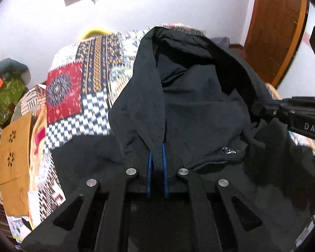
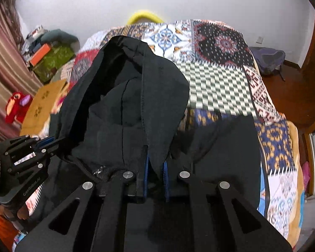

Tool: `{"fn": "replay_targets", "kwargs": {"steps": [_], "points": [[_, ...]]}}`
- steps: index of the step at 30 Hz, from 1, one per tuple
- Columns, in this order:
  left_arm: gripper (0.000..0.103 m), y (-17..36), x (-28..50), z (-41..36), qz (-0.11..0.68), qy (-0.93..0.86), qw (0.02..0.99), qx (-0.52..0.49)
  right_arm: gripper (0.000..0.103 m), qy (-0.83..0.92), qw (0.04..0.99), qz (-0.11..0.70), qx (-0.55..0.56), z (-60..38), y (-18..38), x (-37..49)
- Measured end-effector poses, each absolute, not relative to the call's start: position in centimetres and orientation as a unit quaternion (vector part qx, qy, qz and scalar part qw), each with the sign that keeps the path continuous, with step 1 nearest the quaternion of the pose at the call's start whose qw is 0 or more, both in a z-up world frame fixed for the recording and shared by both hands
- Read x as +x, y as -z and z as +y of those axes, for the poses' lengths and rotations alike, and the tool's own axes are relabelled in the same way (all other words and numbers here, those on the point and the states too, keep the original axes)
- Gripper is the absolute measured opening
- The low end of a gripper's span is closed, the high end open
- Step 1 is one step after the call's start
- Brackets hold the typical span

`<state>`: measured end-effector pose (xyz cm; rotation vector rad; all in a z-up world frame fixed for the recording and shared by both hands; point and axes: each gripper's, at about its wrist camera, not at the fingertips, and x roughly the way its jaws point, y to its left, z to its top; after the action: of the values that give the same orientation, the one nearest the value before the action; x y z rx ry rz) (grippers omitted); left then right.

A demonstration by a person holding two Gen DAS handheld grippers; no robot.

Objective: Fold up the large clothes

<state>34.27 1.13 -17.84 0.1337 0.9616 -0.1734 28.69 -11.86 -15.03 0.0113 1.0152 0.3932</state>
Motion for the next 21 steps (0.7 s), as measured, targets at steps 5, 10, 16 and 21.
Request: {"fn": "replay_targets", "kwargs": {"steps": [5,10,16,21], "points": [[0.009,21.0,33.0,1.1,0.496,0.089,0.861,0.065,0.021,-0.179,0.844,0.505,0.002,-12.7,16.6,27.8],[0.014,23.0,32.2,0.8,0.518,0.094,0.848,0.059,0.024,-0.157,0.844,0.513,-0.019,-12.9,16.6,27.0],[0.035,21.3,32.0,0.9,0.516,0.105,0.848,0.058,0.049,-0.175,0.861,0.478,-0.016,-12.9,13.5,27.1],[0.042,18.3,32.5,1.1,0.478,0.113,0.869,0.054,0.061,-0.179,0.872,0.455,-0.001,-12.5,12.2,28.4]]}}
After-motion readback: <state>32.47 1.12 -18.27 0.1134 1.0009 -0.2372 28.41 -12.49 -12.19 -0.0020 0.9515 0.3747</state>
